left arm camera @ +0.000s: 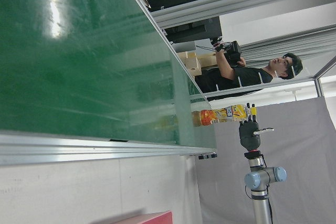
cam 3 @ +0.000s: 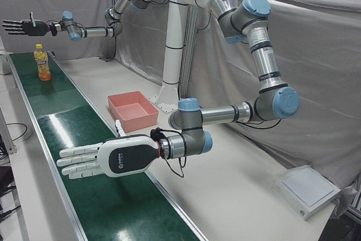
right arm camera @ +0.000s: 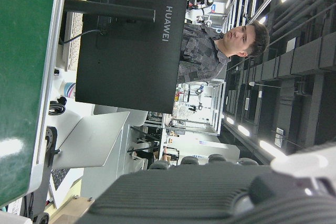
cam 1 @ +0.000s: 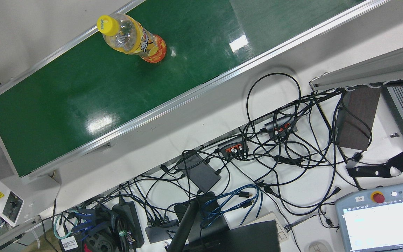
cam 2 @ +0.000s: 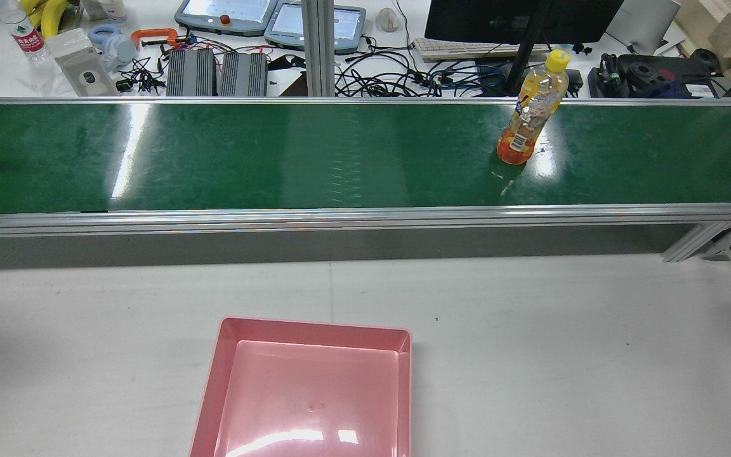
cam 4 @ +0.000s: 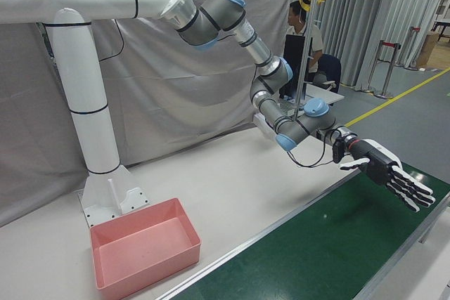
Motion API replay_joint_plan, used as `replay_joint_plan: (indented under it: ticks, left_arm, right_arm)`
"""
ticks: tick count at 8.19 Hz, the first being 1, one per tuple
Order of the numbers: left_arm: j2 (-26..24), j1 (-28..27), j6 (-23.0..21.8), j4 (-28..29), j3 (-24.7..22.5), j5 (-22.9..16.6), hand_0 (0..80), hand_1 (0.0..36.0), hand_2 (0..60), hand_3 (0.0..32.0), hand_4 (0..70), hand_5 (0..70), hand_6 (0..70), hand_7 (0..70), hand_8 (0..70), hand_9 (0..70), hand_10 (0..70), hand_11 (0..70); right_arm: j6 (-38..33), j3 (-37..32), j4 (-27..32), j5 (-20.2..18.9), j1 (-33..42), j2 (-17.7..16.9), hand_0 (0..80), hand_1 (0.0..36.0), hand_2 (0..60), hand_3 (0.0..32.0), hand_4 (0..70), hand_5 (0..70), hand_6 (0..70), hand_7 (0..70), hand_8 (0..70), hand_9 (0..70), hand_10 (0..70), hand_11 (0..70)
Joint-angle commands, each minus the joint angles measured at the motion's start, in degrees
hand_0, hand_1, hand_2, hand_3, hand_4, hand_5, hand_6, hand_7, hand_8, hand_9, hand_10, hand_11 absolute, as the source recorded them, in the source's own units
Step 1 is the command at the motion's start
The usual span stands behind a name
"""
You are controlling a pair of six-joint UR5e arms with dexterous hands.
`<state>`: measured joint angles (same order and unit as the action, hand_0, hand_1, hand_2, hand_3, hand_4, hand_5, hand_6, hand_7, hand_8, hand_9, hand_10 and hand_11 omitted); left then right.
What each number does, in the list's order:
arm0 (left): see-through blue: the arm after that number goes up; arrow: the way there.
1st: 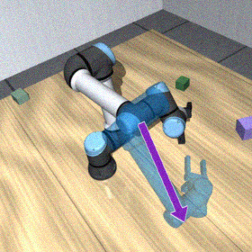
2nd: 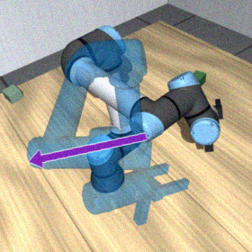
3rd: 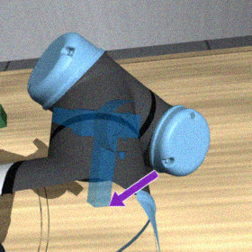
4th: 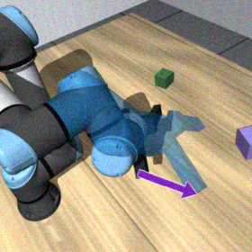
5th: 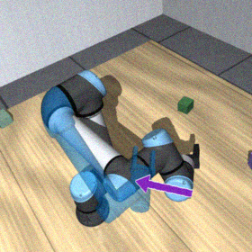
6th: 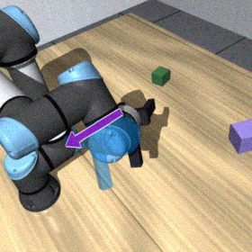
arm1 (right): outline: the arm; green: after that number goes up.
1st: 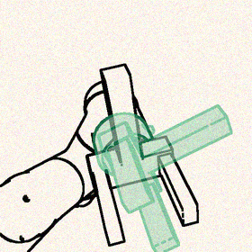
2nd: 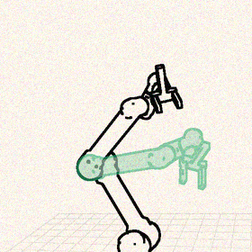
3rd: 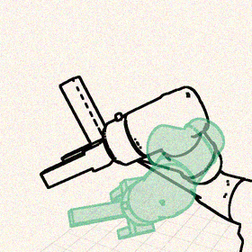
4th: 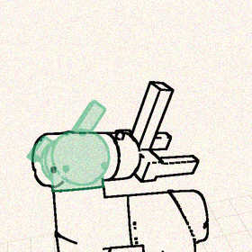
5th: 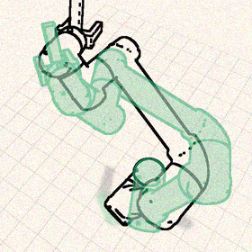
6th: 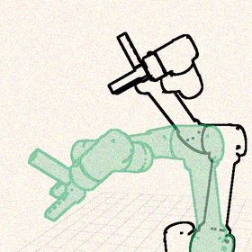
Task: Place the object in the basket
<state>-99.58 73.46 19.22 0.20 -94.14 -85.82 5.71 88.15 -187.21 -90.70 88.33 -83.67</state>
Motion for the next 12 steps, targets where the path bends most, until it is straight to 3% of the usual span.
replay_joint_plan:
  ticks: [1,12]
  left_arm:
    - [0.0,0.4,-0.1,0.0,0.1,0.0,51.6,13.3,0.0,0.0,3.2,1.8,0.0,0.0,0.0,0.0,3.3,6.9]
    - [0.4,0.7,-0.6,-0.1,-0.8,0.0,51.4,12.9,0.0,0.0,3.1,1.3,0.0,0.0,0.0,0.0,3.6,7.2]
  right_arm:
    - [0.0,0.0,0.0,0.0,0.0,0.0,0.0,0.0,0.0,0.0,0.0,0.0,0.0,0.0,0.0,0.0,0.0,0.0]
    - [0.0,0.0,0.0,0.0,0.0,0.0,0.0,0.0,0.0,0.0,0.0,0.0,0.0,0.0,0.0,0.0,0.0,0.0]
